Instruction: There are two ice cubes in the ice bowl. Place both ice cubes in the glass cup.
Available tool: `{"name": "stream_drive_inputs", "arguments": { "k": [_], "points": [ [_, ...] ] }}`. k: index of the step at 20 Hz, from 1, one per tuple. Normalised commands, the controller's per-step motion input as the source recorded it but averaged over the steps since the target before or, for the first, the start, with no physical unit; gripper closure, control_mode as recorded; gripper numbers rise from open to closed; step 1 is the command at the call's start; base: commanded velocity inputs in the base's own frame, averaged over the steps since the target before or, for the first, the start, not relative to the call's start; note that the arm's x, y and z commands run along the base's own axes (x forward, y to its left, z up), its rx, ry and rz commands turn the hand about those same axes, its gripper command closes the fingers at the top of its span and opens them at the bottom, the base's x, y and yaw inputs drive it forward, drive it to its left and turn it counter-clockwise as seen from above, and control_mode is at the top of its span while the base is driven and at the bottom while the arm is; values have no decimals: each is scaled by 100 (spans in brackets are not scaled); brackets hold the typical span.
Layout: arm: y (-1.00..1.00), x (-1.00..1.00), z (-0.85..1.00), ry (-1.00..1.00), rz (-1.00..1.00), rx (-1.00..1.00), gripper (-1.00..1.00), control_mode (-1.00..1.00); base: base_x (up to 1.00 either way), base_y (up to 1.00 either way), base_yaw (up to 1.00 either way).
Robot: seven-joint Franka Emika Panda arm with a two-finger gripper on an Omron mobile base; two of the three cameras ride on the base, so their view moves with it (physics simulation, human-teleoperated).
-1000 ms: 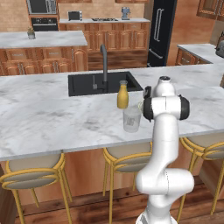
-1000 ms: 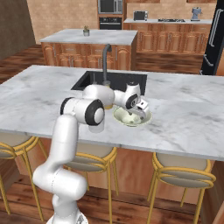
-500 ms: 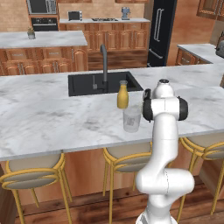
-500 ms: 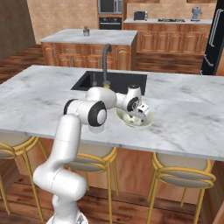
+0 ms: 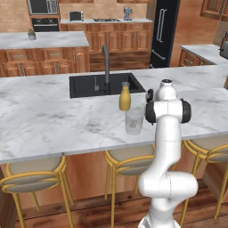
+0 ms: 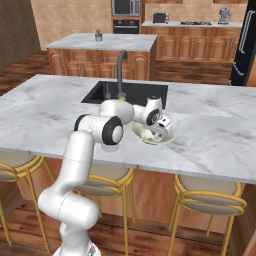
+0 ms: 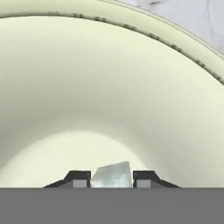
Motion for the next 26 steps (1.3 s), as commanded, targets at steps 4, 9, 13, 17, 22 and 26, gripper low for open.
{"name": "stream_drive_inputs", "arguments": {
  "k": [4,9,13,17,22,26],
  "points": [
    [7,-16,9,-1,-1,0,100,-100,0,0,0],
    [32,-59,75,-10,-1,0,100,-100,0,0,0],
    [57,-75,100,-9,0,2,100,-100,0,0,0],
    [91,-58,96,-7,0,0,100,-100,0,0,0],
    [100,-32,60,0,0,0,100,-100,0,0,0],
    [99,-9,42,0,-1,0,100,-100,0,0,0]
  ]
}}
